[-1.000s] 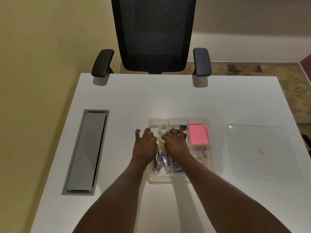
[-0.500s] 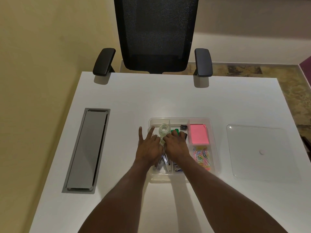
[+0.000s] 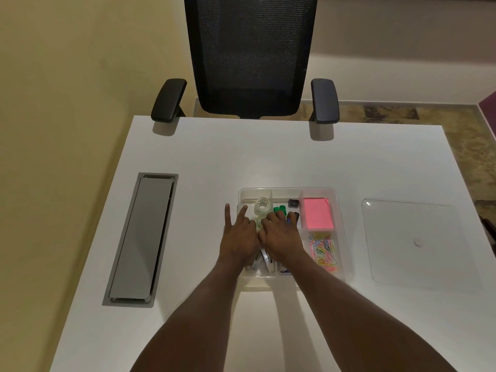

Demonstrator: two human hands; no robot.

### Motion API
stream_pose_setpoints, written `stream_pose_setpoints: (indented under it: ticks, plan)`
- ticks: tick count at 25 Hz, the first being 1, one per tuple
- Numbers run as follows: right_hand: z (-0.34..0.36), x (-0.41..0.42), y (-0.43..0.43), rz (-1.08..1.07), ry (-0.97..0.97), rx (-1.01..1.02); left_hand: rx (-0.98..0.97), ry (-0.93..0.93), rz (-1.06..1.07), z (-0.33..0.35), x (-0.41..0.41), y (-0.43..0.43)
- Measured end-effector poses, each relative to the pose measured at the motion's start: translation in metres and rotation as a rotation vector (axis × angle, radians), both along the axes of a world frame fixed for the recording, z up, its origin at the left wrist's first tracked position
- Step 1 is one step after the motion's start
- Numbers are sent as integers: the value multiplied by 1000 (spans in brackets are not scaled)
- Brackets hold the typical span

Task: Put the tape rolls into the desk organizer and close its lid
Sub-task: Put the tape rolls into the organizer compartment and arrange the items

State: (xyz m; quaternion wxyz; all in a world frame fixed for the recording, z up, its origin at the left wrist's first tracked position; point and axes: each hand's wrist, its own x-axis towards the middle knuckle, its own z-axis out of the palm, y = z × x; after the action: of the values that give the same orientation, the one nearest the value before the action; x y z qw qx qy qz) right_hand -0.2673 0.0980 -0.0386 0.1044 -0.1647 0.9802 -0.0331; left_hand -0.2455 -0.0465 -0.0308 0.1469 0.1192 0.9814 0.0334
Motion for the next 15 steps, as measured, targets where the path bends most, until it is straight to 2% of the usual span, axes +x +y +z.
stream_pose_setpoints:
  ticks: [11,15]
  plan:
    - [-1,7,9,7,3,-27,108,-5,-27,-11,-3,3]
    - [-3,10,12,27,-57,-37,122,-10,1,-12,2,10]
